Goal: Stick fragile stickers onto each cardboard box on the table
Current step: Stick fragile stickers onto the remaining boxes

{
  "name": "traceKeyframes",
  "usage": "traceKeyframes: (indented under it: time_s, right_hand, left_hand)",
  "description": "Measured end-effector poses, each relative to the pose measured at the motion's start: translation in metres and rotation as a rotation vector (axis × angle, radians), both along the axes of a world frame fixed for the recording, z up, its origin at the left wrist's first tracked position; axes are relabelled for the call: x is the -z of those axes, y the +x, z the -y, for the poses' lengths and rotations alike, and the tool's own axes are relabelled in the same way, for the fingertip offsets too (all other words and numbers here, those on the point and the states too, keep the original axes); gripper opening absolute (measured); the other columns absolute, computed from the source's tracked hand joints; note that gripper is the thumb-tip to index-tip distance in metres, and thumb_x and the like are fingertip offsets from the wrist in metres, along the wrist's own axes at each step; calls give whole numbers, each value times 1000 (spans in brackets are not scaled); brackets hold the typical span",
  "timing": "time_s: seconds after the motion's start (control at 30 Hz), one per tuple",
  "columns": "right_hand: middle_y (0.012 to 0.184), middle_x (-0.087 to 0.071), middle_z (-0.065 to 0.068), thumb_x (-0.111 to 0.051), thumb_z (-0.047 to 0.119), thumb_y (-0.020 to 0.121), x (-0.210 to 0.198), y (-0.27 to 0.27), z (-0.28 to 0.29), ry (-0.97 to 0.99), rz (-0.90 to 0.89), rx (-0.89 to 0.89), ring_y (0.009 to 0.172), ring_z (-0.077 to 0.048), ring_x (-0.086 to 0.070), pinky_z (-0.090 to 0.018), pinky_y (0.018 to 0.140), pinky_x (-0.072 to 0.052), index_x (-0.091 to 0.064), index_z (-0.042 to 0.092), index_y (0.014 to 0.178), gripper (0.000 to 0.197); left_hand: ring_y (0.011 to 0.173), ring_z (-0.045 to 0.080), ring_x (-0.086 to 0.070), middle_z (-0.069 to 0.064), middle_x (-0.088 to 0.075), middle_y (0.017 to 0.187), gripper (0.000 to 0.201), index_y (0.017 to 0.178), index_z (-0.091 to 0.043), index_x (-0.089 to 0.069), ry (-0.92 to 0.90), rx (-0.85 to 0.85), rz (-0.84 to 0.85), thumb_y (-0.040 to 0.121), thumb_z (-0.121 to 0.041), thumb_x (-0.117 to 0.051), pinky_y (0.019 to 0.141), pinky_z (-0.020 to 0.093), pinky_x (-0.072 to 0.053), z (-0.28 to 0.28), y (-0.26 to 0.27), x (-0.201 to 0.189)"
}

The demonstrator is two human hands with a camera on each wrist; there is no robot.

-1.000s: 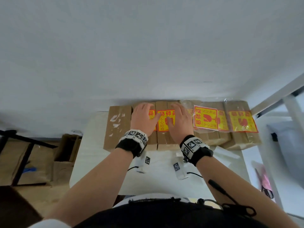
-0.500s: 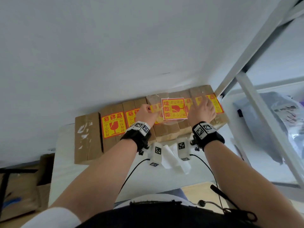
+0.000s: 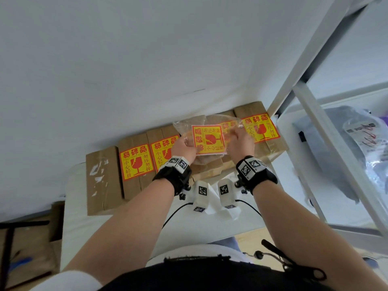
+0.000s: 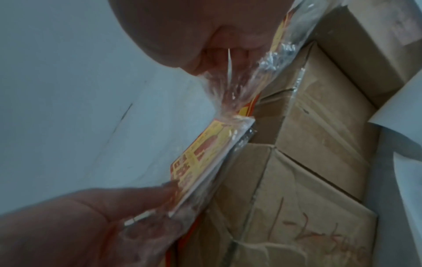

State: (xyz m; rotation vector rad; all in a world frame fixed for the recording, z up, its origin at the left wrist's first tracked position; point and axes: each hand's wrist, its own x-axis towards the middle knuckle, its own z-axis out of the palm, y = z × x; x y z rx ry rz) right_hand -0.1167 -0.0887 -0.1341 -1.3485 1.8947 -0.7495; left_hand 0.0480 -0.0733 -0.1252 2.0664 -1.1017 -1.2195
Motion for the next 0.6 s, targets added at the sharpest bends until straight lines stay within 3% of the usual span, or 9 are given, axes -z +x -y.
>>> traceKeyframes:
  time_s: [0.07,0.1,0.17,0.23,0.3,0.37,0.43,0.5,0.6]
  right_hand:
    - [97,-73,-6,-40,3,92,-4,2,0,-3,62,-39,82,-25,-62,-33,76,-53,-71,19,89,35]
    - [92,-73,-5,-39,0,89,-8,2,1,-18,74,-63,82,-25,-63,-34,80,-54,-70,19,81,38]
    - [98,-73,-2,-38,-3,88,-13,5,5,-42,62,-125,81,-23,-62,-36,83,-56,-68,16,74,39]
    - [112,-73,0,-38,-1,90,-16,9,11,-48,40,-197,71,-24,-67,-40,66,-60,-67,17,72,38]
    - [105,-73,-4,-38,4,95,-18,16,17,-21,-20,-263,65,-24,-70,-37,56,-59,-66,16,82,33]
    - [98,-71,-6,-41,12,99,-18,22,21,17,-141,-307,73,-22,-68,-33,59,-55,-67,18,96,27]
    - [97,-67,-4,-45,15,98,-17,27,23,44,-200,-283,79,-19,-61,-29,63,-48,-67,17,112,26]
    - [90,-65,-1,-48,15,97,-14,32,24,56,-182,-259,77,-20,-62,-30,61,-49,-69,16,106,23]
    - [77,-68,3,-61,26,94,-7,35,25,47,-108,-244,70,-16,-63,-26,55,-49,-67,19,77,19]
  left_hand:
    - [102,15,-64,-5,-67,114,39,124,-18,-62,-16,-53,-31,87,-11,-72,91,32,-54,0,5,1]
    - [99,15,-66,-4,-67,115,37,123,-17,-61,-16,-92,-65,89,-6,-69,88,34,-57,0,7,2]
    - [86,10,-67,-3,-66,113,35,121,-16,-59,-19,-140,-115,91,1,-62,68,24,-60,2,13,3]
    - [76,1,-61,-6,-62,107,34,121,-16,-58,-31,-148,-91,93,4,-58,52,15,-53,3,18,2]
    - [76,1,-61,-6,-61,102,32,117,-17,-58,-46,-163,-113,94,6,-54,54,17,-53,4,24,2]
    - [78,4,-64,-8,-62,97,30,110,-19,-58,-57,-183,-113,94,7,-53,53,17,-54,2,28,0]
    - [91,15,-69,-2,-67,106,28,111,-18,-59,-70,-228,-128,93,4,-57,68,28,-61,0,32,2]
    - [103,22,-69,3,-67,117,32,118,-17,-60,-84,-252,-143,91,1,-60,82,43,-60,-3,35,1]
    - [103,23,-69,2,-65,119,35,125,-14,-57,-75,-271,-185,93,-1,-60,80,41,-61,-6,38,0]
